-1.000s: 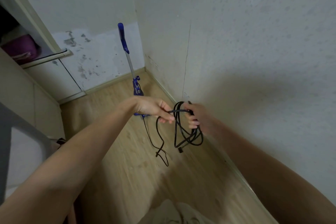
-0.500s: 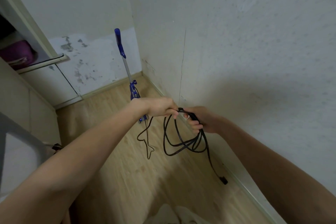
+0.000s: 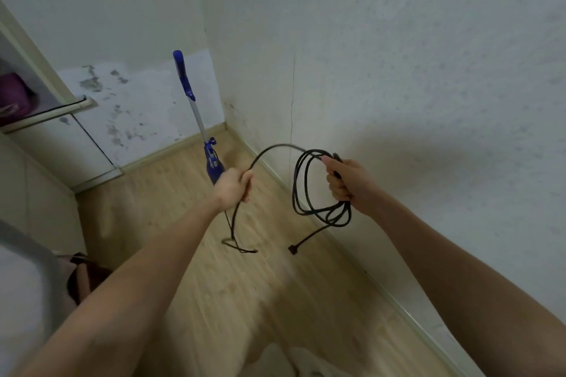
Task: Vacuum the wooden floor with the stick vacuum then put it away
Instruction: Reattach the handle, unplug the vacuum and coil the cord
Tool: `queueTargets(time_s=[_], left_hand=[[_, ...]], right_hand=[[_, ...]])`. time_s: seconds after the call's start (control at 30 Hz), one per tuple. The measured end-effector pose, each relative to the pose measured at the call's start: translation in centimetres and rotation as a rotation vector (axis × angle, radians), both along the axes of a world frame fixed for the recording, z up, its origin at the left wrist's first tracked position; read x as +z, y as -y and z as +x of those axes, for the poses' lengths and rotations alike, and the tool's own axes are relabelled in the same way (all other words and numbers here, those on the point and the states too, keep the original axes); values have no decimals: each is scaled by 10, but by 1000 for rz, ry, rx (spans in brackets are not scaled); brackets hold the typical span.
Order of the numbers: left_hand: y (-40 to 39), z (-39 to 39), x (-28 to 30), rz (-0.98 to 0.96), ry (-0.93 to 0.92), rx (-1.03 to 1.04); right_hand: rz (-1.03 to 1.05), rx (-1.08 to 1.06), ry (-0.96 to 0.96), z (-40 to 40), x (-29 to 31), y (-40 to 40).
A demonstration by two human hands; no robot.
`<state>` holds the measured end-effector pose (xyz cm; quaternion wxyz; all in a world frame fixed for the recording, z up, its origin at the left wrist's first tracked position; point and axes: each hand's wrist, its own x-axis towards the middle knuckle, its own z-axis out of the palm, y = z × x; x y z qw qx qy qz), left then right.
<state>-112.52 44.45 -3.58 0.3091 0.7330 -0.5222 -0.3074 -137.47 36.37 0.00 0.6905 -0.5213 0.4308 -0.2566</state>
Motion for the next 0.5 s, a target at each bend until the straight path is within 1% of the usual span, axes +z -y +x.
queueTargets(time_s=[0.07, 0.13, 0.2, 0.33, 0.43, 0.5], left_hand=[[2, -20, 12, -49, -87, -95], [1, -40, 25, -56, -93, -224], [0, -51, 27, -38, -111, -280], [-9, -25, 1, 43, -64, -160], [-20, -2, -20, 143, 59, -96], [-27, 3, -30, 201, 155, -34]], right_hand=[[-43, -78, -5, 9, -1, -2], [-56, -122, 22, 17, 2, -4], [-36, -138, 76, 23, 9, -3], [0, -128, 155, 21, 22, 4], [0, -142, 148, 22, 21, 1], [21, -186, 192, 25, 19, -1]])
